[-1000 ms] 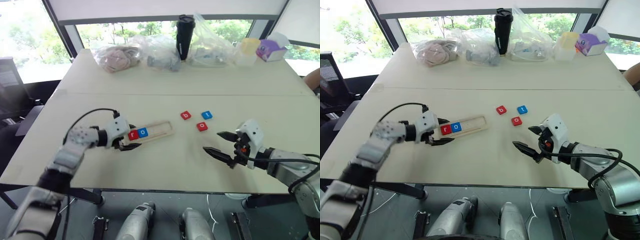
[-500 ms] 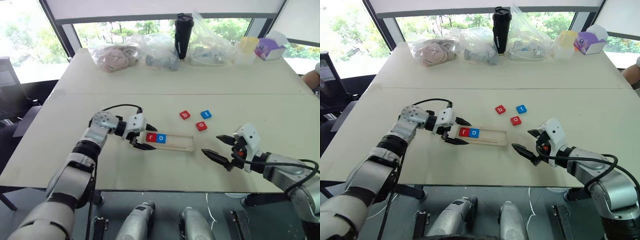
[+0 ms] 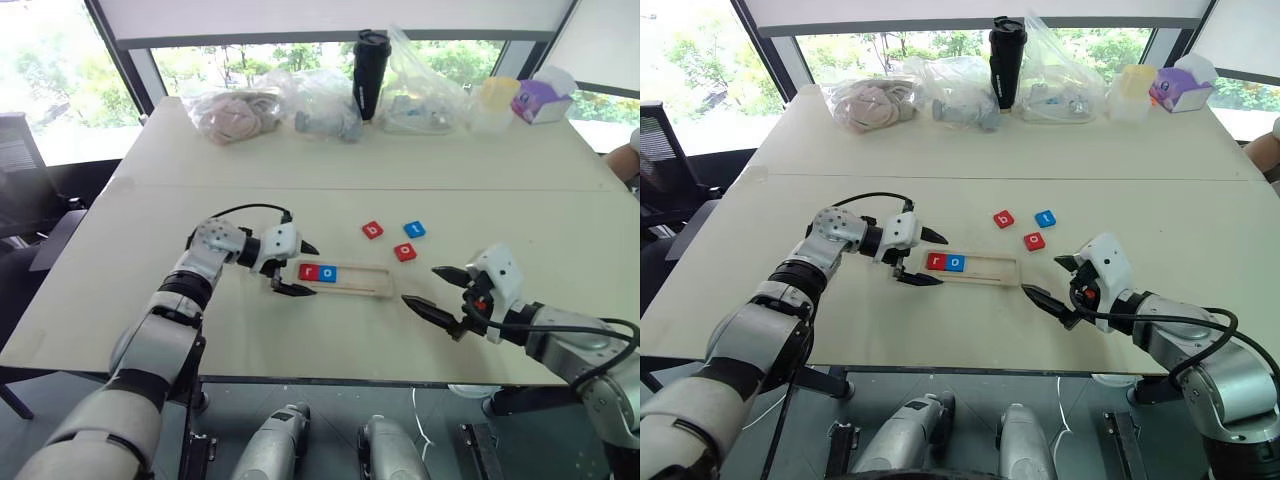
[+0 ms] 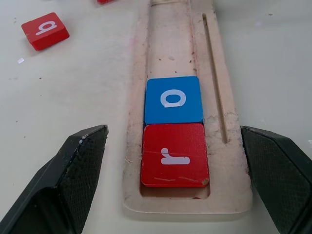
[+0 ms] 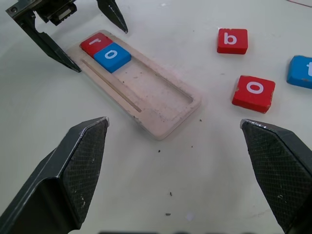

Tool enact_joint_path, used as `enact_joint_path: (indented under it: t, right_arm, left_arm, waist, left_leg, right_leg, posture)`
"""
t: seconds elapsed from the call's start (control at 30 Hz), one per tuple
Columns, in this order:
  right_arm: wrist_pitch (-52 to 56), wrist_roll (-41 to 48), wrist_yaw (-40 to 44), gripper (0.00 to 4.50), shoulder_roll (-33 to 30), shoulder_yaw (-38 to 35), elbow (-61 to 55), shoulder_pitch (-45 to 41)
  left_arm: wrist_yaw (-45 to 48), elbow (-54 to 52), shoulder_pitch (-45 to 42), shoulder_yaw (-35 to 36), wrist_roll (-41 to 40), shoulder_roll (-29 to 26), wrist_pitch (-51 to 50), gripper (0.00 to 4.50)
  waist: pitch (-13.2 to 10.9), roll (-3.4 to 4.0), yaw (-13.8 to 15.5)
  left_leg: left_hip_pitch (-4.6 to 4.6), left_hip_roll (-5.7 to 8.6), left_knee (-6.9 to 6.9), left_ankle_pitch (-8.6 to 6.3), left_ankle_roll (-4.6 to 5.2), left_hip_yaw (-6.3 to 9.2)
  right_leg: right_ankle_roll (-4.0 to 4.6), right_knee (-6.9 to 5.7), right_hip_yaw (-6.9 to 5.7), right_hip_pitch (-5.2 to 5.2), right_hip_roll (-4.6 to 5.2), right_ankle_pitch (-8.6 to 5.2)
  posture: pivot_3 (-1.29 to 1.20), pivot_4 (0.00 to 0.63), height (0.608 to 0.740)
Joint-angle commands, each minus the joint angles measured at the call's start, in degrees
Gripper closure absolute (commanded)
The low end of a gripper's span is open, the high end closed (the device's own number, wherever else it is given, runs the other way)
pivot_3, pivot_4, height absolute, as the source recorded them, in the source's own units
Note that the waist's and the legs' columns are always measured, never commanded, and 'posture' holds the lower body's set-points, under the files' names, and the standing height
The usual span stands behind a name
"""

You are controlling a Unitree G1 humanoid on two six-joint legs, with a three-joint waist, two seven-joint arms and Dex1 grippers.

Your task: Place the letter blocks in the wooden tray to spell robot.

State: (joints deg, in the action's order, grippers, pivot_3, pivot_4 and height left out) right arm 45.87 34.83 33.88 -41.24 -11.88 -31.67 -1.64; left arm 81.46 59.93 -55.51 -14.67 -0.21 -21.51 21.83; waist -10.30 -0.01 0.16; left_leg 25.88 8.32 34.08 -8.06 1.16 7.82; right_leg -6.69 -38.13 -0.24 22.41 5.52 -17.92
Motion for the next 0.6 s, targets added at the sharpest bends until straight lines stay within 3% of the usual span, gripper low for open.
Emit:
enact_joint_path:
  t: [0.03,0.17,0.37,0.6]
  right_arm:
    - [0.1,1.9,-2.4,0.00,3.4,-0.1,1.0,-5.9]
    - [2.7,-4.2,-9.8,0.00,10.8,8.8,7.9,-20.5]
    - [1.6,-12.9,-16.3,0.00,21.8,17.4,26.8,-37.1]
    - [-5.0,-21.2,-15.9,0.00,24.2,20.5,43.8,-43.9]
  left_arm:
    - [6.0,-9.1,0.6,3.3,-5.1,-3.3,-8.5,0.04]
    - [8.2,-24.1,4.6,6.6,-10.9,-8.9,-23.4,0.04]
    - [-5.3,-43.3,13.2,17.1,-19.1,-13.1,-41.4,0.04]
    - [-20.0,-66.2,24.1,27.1,-29.0,-14.7,-58.1,0.04]
  waist:
    - [0.0,0.00,-0.4]
    - [0.0,-0.01,-2.5]
    - [0.0,0.01,-2.7]
    - [0.0,0.00,-1.3]
  left_leg:
    - [0.00,0.00,0.00,0.00,0.00,0.00]
    - [0.00,-0.05,-0.02,0.03,-0.02,0.00]
    - [-0.11,-0.05,-0.21,0.06,-0.08,0.09]
    - [-0.12,0.00,-0.19,0.10,-0.15,0.06]
  right_leg:
    - [0.00,-0.01,0.00,-0.01,0.00,0.00]
    - [0.08,-0.15,0.07,0.02,-0.06,0.04]
    - [0.11,-0.20,0.07,0.27,-0.10,0.04]
    - [0.14,-0.24,0.11,0.26,-0.13,0.08]
  posture:
    - [0.00,0.150,0.740]
    - [0.00,0.150,0.740]
    - [0.00,0.150,0.740]
    - [0.00,0.150,0.740]
